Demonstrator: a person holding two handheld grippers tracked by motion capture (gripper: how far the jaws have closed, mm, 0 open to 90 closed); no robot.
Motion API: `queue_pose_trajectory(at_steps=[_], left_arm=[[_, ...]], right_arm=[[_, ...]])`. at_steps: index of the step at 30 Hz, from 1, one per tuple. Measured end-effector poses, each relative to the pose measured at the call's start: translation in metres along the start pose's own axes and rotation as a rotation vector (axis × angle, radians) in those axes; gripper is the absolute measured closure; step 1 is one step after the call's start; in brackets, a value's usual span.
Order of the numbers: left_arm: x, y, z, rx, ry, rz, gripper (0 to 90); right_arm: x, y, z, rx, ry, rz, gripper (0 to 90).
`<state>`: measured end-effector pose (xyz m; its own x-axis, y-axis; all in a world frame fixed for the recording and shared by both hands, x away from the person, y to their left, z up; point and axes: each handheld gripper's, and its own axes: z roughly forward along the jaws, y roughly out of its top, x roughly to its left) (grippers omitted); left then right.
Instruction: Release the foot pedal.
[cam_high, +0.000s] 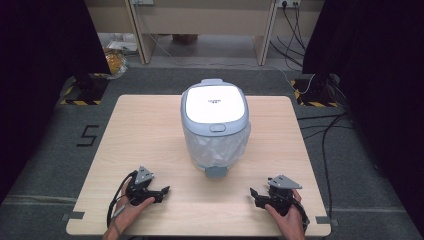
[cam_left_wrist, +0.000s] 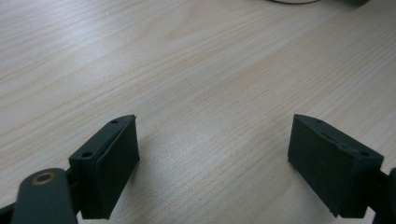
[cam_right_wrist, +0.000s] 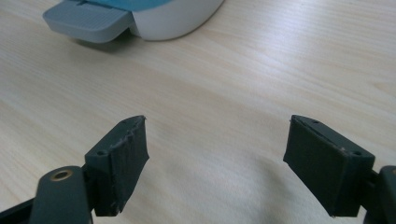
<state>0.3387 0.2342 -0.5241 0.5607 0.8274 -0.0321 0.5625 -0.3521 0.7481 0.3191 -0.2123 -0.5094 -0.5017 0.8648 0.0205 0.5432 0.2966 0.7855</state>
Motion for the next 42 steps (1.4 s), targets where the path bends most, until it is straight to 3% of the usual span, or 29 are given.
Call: queue_pose_trajectory(at_steps=[11, 14, 24, 42], left_arm=[[0.0, 0.0, 0.0, -0.002, -0.001, 0.0, 15.4], [0.0, 0.0, 0.0, -0.002, 0.0, 0.0, 15.4], [0.0, 0.0, 0.0, -0.002, 0.0, 0.0, 15.4], [0.0, 0.0, 0.0, -0.002, 0.0, 0.0, 15.3]], right_arm=[[-0.006, -0.019, -0.014, 0.062, -0.026, 0.023, 15.9], [-0.004, -0.022, -0.016, 0.1, -0.039, -0.004, 13.6], [-0.002, -0.035, -0.022, 0.045, -0.031, -0.014, 10.3], [-0.002, -0.035, -0.022, 0.043, -0.034, -0.01, 9.8]])
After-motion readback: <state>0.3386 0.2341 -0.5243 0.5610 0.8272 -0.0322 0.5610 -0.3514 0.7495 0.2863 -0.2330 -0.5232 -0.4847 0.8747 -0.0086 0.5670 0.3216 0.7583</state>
